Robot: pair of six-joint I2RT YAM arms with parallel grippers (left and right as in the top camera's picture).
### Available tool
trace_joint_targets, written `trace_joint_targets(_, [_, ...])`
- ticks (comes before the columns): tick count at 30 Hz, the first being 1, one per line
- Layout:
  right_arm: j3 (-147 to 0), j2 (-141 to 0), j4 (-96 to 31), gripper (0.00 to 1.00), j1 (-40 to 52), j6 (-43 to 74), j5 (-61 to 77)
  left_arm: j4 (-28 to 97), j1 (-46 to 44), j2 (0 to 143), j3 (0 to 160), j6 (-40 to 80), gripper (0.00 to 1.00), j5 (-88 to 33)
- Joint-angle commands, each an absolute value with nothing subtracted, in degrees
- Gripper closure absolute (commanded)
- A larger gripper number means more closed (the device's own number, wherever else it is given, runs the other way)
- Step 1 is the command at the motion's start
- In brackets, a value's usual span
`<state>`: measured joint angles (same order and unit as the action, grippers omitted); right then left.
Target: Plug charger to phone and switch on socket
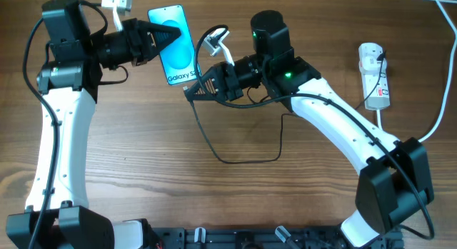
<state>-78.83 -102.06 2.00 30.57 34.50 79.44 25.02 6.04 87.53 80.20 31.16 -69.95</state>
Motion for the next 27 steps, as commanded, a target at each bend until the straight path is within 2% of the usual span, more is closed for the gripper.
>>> trace_joint_targets(1, [-79.3,-102.0,2.5,0.96,29.9,34.7,76.8,24.9,5.9,87.0,80.6,32.4,0.96,-72.0])
trace_joint_targets(5, [-79.3,-102.0,3.0,0.96,29.9,35.3,74.6,24.9,5.9,87.0,80.6,32.6,0.96,-72.0])
trace_joint_targets(10, [-79.3,-102.0,12.2,0.96,29.9,42.1,74.6,24.8,5.9,87.0,80.6,32.6,0.96,-72.0])
trace_joint_targets(13, [-79.3,-102.0,13.0,0.96,29.9,42.9,74.6,24.1,5.9,87.0,80.6,33.2,0.96,-72.6])
trace_joint_targets(20, [-79.3,-102.0,17.8,0.96,29.9,48.4,76.7,9.1,7.7,87.0,80.6,44.5,0.96,-75.8])
trace_joint_targets(27, [-79.3,-102.0,19.7,0.96,28.4,49.6,76.8,6.4,8.2,87.0,80.6,46.2,0.96,-76.8])
